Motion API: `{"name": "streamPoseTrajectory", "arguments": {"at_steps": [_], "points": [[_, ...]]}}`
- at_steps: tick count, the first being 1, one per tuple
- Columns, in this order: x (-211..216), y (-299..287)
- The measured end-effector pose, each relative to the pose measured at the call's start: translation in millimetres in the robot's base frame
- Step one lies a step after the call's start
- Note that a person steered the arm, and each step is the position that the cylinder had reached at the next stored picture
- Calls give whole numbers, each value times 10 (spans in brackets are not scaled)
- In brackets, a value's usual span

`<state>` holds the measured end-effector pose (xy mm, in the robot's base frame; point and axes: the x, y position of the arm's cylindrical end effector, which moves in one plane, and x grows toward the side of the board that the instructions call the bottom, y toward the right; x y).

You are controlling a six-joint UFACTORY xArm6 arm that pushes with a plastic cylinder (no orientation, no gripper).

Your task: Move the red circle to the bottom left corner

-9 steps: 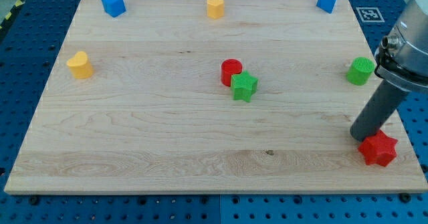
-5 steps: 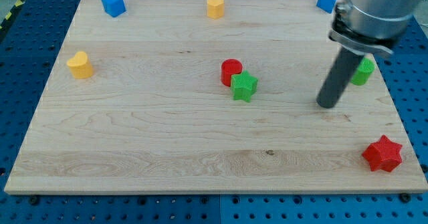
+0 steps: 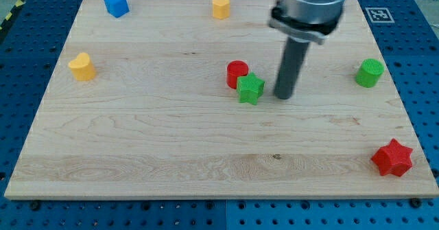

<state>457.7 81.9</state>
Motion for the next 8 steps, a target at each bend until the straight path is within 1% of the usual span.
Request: {"name": "streamPoseTrajectory", "arguments": {"at_steps": [1,2,3,4,5,7,8], "points": [[-21,-159],[-50,-44],[-336,-64],[-477,-267],[-477,-267],[-637,-433],[-587,-484]]}}
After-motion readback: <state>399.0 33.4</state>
